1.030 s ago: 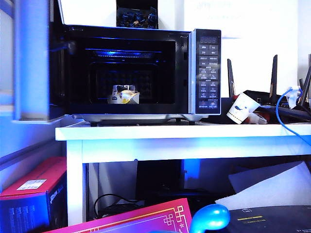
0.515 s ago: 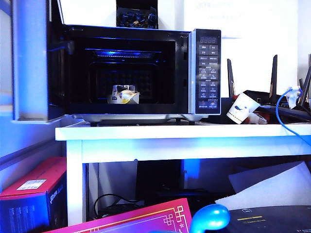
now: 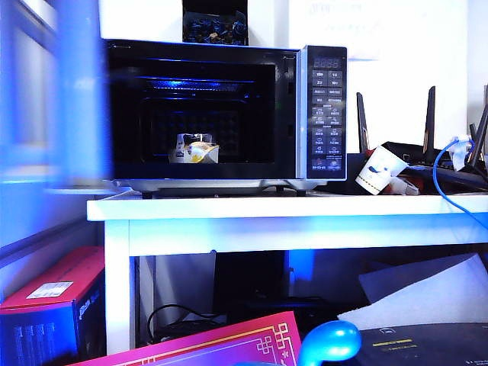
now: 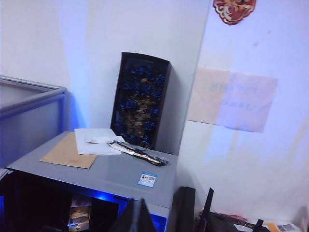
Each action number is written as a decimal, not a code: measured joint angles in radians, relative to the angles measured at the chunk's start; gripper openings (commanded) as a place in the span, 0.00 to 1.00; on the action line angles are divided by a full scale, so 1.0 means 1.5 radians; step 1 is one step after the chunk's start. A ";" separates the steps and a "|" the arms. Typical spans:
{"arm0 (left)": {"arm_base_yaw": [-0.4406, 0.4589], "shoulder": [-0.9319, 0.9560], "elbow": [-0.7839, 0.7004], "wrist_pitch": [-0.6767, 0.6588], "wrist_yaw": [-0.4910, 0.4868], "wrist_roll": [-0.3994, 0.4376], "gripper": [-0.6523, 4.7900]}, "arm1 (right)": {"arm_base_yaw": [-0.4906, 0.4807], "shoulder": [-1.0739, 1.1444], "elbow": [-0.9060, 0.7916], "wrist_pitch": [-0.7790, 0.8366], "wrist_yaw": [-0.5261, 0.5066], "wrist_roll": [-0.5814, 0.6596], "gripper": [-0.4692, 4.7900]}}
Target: Open the microwave door, place the box of snacks from the top of the microwave inside, then close the microwave door.
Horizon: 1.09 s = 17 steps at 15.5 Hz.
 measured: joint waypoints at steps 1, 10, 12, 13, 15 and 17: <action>0.000 0.008 0.000 0.019 0.039 0.000 0.11 | 0.000 0.000 0.000 0.000 0.000 0.000 0.08; -0.002 0.109 0.000 0.255 0.297 0.013 0.11 | 0.000 0.016 0.000 0.015 -0.001 0.000 0.08; -0.002 0.138 0.000 0.315 0.312 0.010 0.11 | 0.000 0.022 0.000 0.015 0.000 0.000 0.08; -0.002 0.160 0.000 0.348 0.314 0.008 0.11 | 0.000 0.025 -0.001 0.014 -0.001 0.000 0.08; -0.002 0.179 0.000 0.396 0.320 0.008 0.11 | 0.000 0.026 -0.001 0.015 0.000 0.000 0.08; -0.002 0.196 0.000 0.459 0.328 0.007 0.11 | 0.000 0.031 -0.001 0.015 -0.001 0.000 0.08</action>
